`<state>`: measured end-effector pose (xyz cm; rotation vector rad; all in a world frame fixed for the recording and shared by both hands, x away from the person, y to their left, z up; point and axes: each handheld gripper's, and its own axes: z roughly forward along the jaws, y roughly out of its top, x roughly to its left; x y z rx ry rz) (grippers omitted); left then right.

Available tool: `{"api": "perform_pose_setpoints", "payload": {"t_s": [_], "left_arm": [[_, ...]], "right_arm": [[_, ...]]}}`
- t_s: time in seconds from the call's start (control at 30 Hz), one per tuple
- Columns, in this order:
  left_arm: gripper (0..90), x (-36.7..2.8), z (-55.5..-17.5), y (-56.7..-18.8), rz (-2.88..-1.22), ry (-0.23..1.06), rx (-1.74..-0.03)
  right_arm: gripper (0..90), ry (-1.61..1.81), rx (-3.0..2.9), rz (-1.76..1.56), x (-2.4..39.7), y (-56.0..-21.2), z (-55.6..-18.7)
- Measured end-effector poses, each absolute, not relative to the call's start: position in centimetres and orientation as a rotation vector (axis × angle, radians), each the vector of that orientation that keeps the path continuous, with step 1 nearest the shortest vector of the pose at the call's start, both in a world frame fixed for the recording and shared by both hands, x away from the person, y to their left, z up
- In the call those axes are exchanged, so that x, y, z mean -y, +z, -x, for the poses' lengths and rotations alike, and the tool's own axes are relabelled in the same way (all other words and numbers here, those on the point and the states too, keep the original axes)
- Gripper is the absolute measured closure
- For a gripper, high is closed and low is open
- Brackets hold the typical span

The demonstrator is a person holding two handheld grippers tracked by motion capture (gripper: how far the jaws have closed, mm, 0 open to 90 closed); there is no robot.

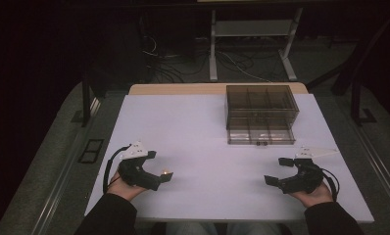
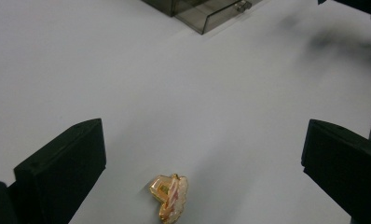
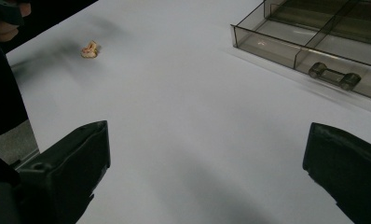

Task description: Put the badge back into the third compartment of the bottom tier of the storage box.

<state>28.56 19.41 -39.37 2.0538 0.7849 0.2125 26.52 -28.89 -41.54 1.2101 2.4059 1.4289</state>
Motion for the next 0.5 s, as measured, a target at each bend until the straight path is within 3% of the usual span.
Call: {"api": "perform_pose_setpoints", "payload": {"t_s": [0.5], "left_arm": [[0.0,-19.8,-30.7,-40.3,-2.132,0.200,-0.836]], "right_arm": [[0.1,1.424,-2.409,-1.216,28.8,-41.6,-26.5]]}}
